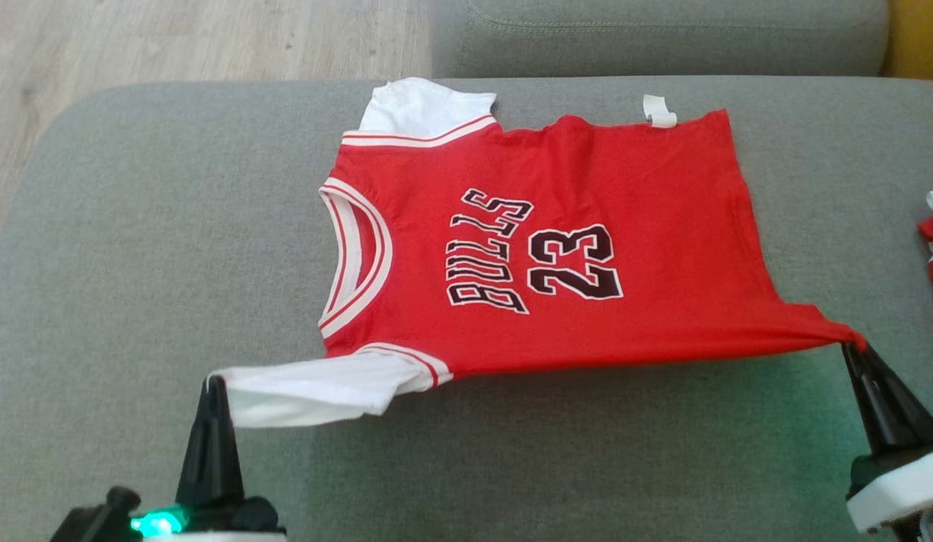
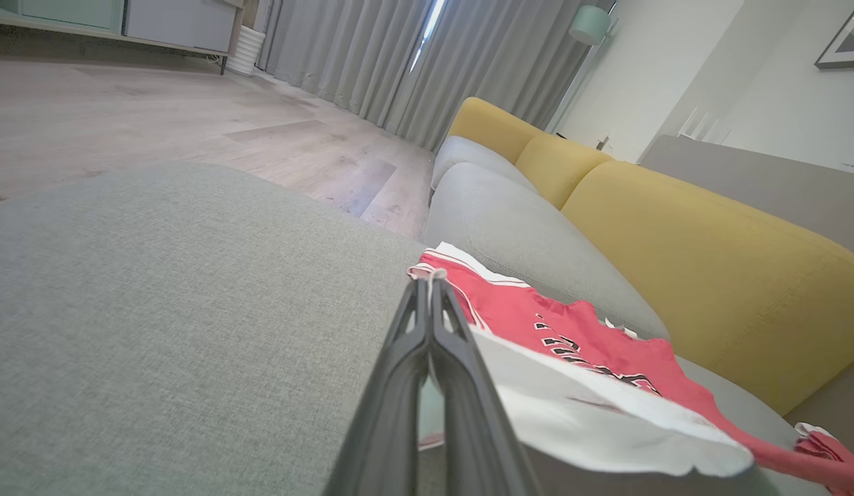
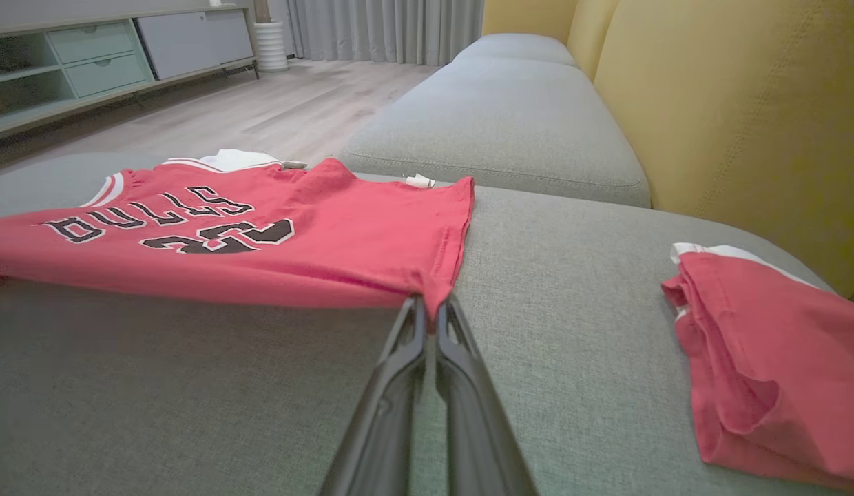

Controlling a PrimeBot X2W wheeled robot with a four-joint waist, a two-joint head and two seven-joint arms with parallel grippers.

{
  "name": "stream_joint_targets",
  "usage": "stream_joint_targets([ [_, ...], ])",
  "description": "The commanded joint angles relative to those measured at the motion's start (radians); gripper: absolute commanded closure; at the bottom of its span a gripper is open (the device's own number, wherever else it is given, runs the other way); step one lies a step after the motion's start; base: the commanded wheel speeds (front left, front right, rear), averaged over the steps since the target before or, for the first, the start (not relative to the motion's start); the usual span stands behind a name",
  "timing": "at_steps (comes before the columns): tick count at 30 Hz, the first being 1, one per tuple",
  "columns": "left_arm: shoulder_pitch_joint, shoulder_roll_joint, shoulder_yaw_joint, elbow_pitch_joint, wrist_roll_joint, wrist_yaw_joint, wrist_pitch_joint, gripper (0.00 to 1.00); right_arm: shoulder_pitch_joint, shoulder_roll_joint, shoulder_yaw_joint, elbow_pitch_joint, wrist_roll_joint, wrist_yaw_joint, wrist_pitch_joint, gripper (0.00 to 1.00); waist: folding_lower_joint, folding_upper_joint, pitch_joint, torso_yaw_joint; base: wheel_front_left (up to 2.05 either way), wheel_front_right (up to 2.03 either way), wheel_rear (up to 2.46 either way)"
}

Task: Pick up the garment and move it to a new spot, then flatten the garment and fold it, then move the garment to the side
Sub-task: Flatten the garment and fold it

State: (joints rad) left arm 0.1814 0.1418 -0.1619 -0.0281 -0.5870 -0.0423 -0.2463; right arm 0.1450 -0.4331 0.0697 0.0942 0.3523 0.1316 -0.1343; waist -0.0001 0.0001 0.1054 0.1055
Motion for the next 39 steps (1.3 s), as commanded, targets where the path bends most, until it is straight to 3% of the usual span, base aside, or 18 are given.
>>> stream_joint_targets([
  [1, -0.063, 0.003, 0.04, -0.023, -0.003, 0.006, 0.002, 1.0, -0.023, -0.025, -0.009, -0.03, 0.012, -0.001, 0.007, 1.0, 0.0001, -0.0001, 0.008, -0.001, 0.0, 0.0, 0.0],
  [23, -0.705, -0.017, -0.08, 0.437, 0.095, -0.078, -0.013, 1.0, -0.443, -0.027, 0.123, 0.233, 0.025, -0.001, 0.018, 1.0, 0.0001, -0.0001, 0.239, 0.012, 0.0, 0.0, 0.0],
  [24, -0.722, -0.02, -0.078, 0.455, 0.098, -0.08, -0.014, 1.0, -0.457, -0.024, 0.127, 0.249, 0.025, -0.001, 0.012, 0.94, 0.0001, -0.0001, 0.244, 0.013, 0.0, 0.0, 0.0],
  [25, -0.737, -0.025, -0.068, 0.465, 0.104, -0.081, -0.015, 0.67, -0.468, -0.02, 0.129, 0.266, 0.026, -0.001, 0.007, 0.61, 0.0001, -0.0001, 0.247, 0.014, 0.0, 0.0, 0.0],
  [26, -0.747, -0.028, -0.056, 0.467, 0.117, -0.081, -0.015, 0.0, -0.478, -0.015, 0.13, 0.282, 0.026, -0.001, 0.002, 0.01, 0.0001, -0.0001, 0.25, 0.015, 0.0, 0.0, 0.0],
  [32, -0.708, -0.049, -0.008, 0.431, 0.21, -0.083, -0.015, 0.0, -0.496, 0.009, 0.126, 0.34, 0.023, -0.001, -0.06, 0.0, 0.0001, -0.0001, 0.23, 0.02, 0.0, 0.0, 0.0],
  [39, -0.493, -0.056, -0.019, 0.365, 0.382, -0.057, -0.015, 0.0, -0.442, 0.051, 0.116, 0.37, 0.024, -0.001, -0.107, 0.0, 0.0001, -0.0001, 0.156, 0.014, 0.0, 0.0, 0.0],
])
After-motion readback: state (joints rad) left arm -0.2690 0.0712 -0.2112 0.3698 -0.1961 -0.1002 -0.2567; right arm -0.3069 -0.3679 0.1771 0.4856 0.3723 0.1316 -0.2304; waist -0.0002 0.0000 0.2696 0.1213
